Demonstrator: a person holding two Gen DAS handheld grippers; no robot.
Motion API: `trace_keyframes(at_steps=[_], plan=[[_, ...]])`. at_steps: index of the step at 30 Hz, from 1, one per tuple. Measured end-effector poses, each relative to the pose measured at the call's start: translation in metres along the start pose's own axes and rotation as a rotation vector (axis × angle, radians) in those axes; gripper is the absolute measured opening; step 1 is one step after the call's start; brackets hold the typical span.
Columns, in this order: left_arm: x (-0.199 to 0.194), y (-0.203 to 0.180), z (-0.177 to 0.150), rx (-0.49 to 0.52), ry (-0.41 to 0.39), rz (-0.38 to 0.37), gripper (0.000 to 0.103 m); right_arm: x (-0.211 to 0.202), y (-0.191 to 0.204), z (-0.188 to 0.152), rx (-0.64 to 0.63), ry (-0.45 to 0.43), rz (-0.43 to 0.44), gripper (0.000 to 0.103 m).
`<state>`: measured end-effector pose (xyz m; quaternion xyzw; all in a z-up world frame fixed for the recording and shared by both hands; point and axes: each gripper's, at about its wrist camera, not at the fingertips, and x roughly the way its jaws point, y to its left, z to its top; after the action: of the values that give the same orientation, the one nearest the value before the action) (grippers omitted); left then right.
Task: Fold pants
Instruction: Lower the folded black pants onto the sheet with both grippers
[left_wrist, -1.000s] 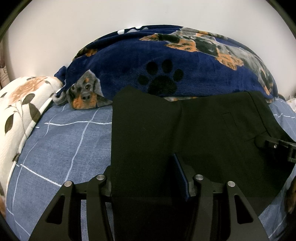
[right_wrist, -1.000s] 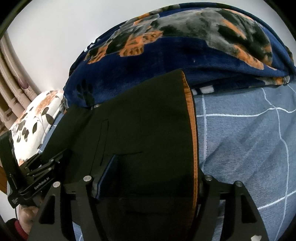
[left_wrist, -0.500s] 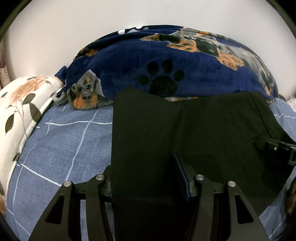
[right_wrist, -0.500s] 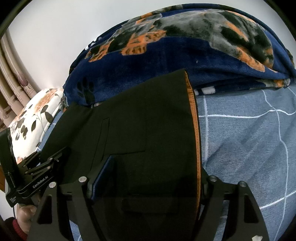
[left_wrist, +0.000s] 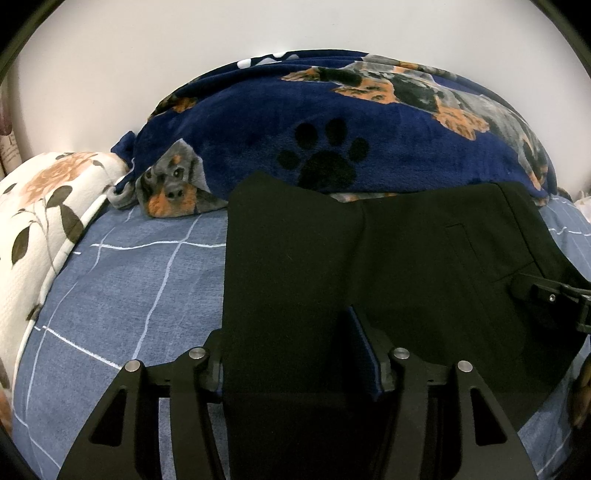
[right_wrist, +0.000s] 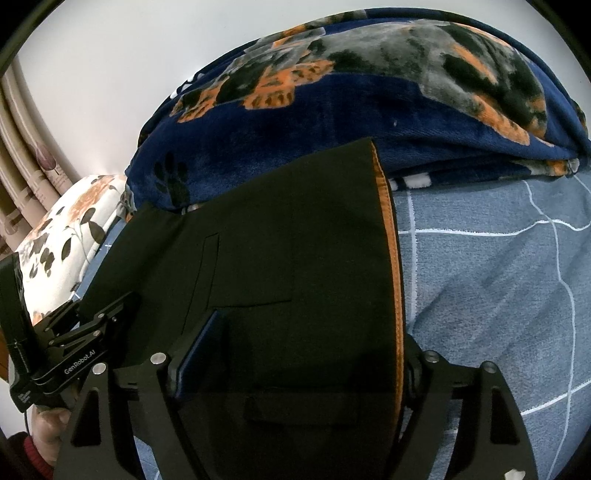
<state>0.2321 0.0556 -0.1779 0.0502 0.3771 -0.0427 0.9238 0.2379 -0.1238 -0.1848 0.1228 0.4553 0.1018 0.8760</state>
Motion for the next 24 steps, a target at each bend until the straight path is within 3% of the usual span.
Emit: trace_keyframes(at_steps=[24], plan=[[-0.0009,0.0023,0.0004,-0.001,0.000,0.007,0.057,0.0034,0.0018,0.0006,-0.010,0.003,-0.001,0.081]])
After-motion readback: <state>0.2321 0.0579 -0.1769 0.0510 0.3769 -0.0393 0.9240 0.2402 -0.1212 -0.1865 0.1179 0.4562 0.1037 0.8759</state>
